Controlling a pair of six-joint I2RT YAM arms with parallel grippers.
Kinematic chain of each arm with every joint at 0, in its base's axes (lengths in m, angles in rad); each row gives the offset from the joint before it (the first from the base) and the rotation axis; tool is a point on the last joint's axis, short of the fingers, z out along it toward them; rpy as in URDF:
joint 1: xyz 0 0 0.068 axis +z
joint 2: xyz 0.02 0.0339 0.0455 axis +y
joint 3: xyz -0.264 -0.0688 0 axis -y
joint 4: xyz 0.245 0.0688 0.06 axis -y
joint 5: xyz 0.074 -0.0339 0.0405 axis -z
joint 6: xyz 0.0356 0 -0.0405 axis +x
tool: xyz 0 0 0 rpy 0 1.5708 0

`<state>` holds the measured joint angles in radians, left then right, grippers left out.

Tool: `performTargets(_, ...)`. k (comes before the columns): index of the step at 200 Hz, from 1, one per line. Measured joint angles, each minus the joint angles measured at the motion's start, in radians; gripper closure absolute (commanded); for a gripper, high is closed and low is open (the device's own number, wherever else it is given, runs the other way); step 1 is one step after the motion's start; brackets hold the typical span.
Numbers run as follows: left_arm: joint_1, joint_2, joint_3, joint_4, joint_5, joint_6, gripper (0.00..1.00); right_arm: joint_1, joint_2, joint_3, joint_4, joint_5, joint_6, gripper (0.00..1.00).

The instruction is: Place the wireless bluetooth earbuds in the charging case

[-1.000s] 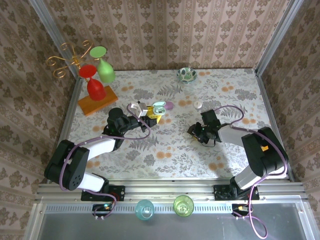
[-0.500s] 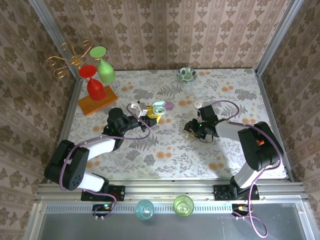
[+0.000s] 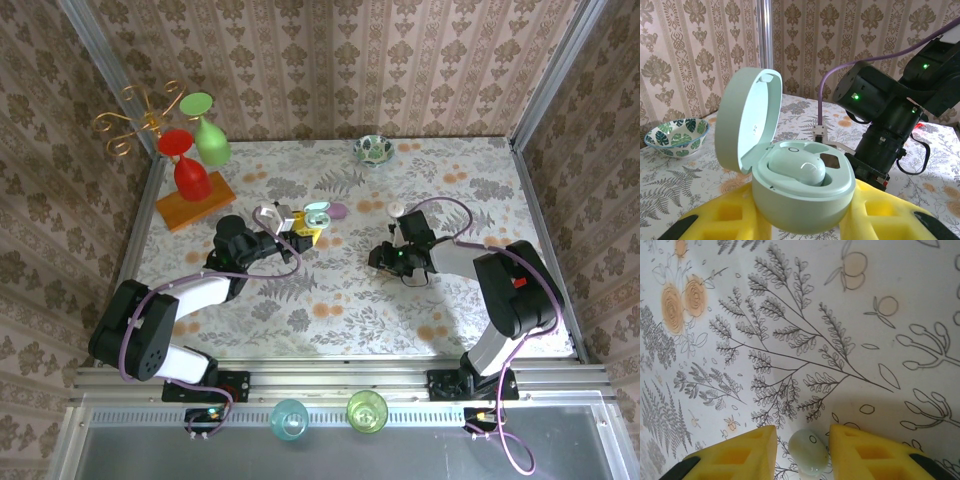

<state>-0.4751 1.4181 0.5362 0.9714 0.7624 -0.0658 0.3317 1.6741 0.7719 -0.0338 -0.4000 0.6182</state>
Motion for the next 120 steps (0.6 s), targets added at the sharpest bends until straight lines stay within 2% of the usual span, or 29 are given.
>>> performTargets(36,0.000,0.000,0.000,-0.003,0.000,0.000,0.74,0.000,0.000,0.000,-0.014,-0.032,-0.067,0.65)
performTargets(120,0.000,0.000,0.000,-0.003,0.000,0.000,0.74,0.000,0.012,-0.007,-0.026,-0.076,-0.092,0.75)
